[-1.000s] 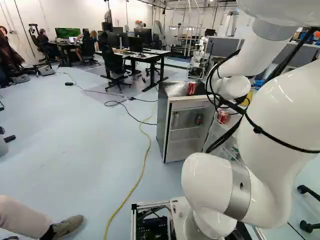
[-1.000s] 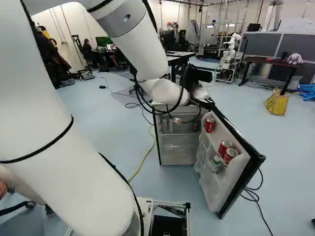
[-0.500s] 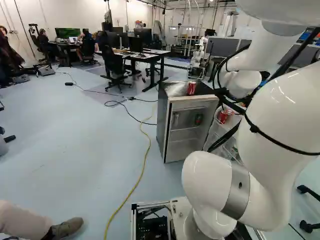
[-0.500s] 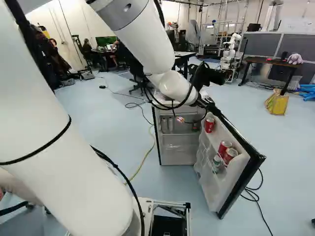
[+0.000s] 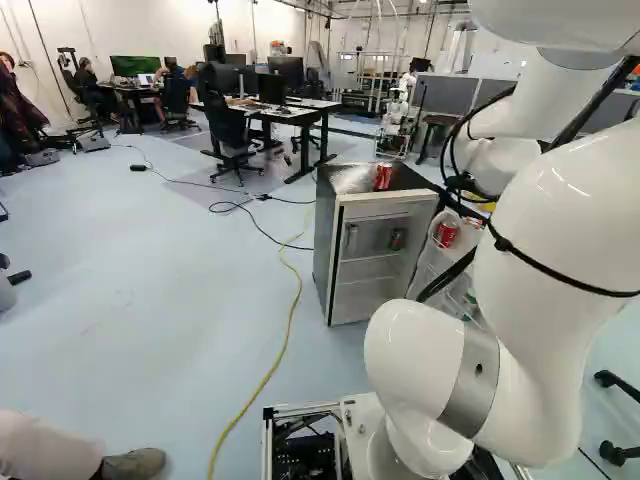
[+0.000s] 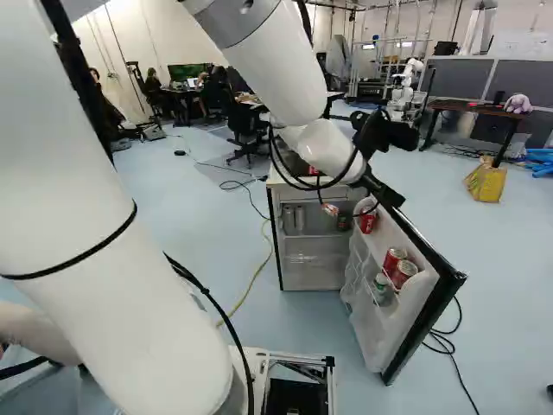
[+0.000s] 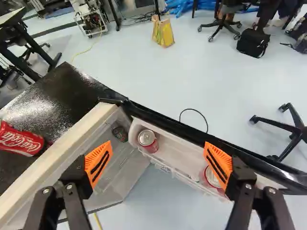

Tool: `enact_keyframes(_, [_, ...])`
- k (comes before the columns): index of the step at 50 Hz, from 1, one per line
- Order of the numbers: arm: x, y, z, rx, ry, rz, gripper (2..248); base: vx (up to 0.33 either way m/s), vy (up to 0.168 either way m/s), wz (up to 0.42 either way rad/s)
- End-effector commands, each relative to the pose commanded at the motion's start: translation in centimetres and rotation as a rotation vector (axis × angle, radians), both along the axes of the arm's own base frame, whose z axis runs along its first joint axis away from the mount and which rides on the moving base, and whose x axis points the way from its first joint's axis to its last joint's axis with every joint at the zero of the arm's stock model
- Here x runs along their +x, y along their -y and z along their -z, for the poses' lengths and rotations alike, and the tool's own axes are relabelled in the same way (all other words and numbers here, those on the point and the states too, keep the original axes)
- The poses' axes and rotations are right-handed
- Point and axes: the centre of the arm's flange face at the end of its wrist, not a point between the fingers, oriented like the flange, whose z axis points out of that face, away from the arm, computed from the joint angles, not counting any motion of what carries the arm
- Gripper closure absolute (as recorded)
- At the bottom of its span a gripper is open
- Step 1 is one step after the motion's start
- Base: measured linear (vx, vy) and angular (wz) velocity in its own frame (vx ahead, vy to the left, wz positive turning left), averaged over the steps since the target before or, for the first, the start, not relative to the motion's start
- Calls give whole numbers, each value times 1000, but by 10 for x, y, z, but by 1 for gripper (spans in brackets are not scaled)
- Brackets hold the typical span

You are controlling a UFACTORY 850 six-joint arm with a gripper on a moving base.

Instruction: Grab a drink from the fridge

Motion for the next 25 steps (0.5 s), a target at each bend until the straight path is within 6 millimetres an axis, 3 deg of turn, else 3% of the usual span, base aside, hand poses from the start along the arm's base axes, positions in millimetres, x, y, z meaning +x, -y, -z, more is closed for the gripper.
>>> enact_keyframes(25, [-6, 43, 0, -1, 1, 77, 3, 0, 0, 0])
